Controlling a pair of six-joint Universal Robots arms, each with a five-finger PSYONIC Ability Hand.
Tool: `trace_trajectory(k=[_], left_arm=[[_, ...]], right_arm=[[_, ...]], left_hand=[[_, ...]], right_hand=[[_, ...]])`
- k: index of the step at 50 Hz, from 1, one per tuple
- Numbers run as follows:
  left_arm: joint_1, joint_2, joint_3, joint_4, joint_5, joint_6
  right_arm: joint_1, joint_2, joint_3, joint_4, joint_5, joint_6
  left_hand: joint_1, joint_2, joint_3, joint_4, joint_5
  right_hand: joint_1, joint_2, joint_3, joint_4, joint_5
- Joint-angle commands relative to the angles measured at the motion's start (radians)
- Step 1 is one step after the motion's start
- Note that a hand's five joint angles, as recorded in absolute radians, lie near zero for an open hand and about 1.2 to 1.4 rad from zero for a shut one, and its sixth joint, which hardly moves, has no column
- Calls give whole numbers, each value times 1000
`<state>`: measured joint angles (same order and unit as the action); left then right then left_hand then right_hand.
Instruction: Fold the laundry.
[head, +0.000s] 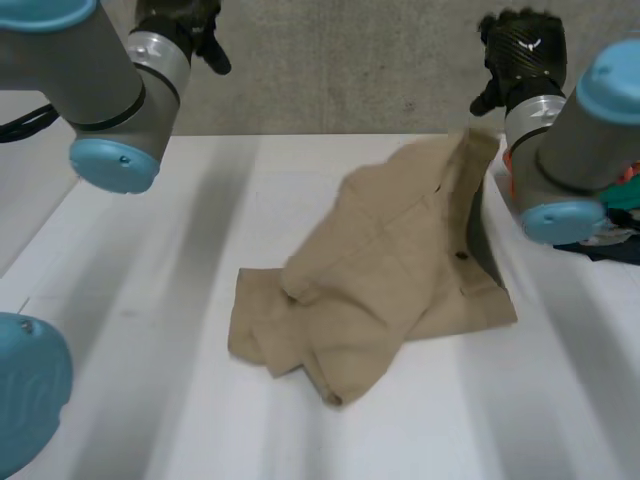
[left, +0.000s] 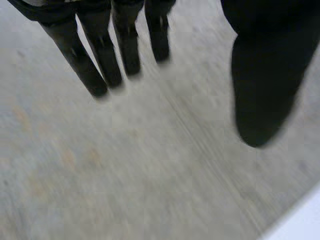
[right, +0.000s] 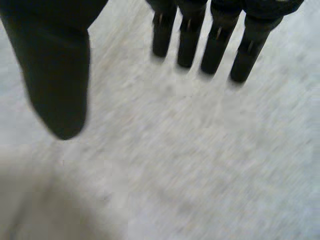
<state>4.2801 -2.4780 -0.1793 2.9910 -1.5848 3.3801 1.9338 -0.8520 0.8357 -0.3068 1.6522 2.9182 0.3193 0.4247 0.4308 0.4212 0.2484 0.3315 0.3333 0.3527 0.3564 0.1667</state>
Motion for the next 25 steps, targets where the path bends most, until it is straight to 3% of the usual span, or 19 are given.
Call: trace_trajectory(k=[1,7,15,25], left_arm=[[-9,62,-43,77,16,-54],[-45,198,-312,56,19,5],[-138,297,-696,29,37,68],[-218,156,-757,34,55,96]], right_arm=[[7,10,14,52,-40,-111],[-45,-30,31,320,-69,-165],[-93,-134,193,532,-147,-206],[-134,-236,483,526,-245,-258]], left_hand=[[-145,-250,-256,-247,-248],[-145,-250,-256,-247,-248],[-145,-250,-256,-247,-248],[-15,-120,-126,-117,-119]], right_hand=[[-157,-159,-178,-182,-167],[-157,-159,-178,-182,-167],[-157,-159,-178,-182,-167],[-89,-91,-111,-114,-99]])
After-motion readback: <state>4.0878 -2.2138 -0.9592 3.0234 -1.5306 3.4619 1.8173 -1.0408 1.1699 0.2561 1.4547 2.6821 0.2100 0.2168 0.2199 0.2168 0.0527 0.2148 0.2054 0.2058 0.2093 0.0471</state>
